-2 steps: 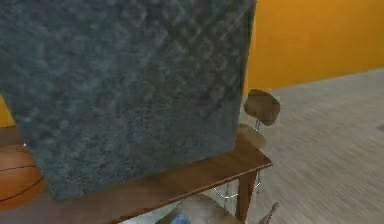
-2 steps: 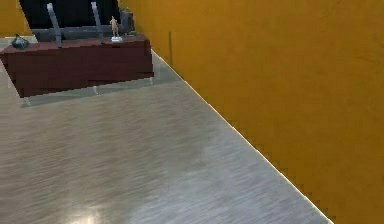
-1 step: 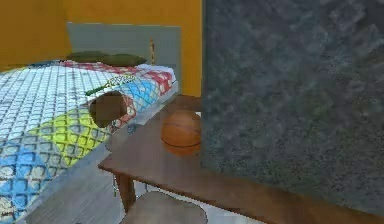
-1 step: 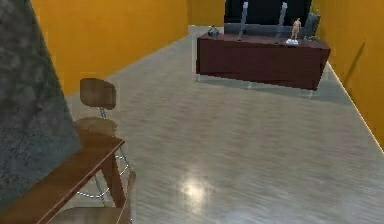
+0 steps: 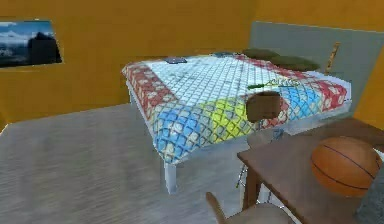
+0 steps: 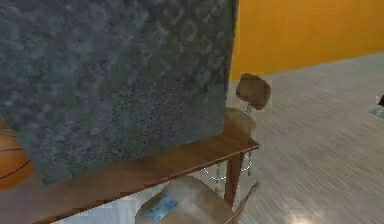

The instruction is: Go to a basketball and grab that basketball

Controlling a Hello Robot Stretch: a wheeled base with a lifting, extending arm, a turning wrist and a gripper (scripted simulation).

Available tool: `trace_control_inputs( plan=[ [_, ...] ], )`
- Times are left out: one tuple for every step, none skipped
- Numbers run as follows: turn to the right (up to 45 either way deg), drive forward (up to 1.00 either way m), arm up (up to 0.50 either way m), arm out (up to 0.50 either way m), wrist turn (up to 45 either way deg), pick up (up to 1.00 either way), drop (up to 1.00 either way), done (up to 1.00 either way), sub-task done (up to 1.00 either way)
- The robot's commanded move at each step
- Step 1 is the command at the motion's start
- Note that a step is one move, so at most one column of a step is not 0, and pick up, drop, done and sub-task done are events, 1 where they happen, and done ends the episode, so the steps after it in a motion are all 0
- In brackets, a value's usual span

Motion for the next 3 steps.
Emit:
trace_control_inputs(
  plan=[
    [-42.0, 0.0, 0.0, 0.0, 0.0, 0.0, 0.0, 0.0, 0.0],
    [0.0, 0.0, 0.5, 0.0, 0.0, 0.0, 0.0, 0.0, 0.0],
    [0.0, 0.0, 0.38, 0.0, 0.0, 0.0, 0.0, 0.0, 0.0]
  ],
)
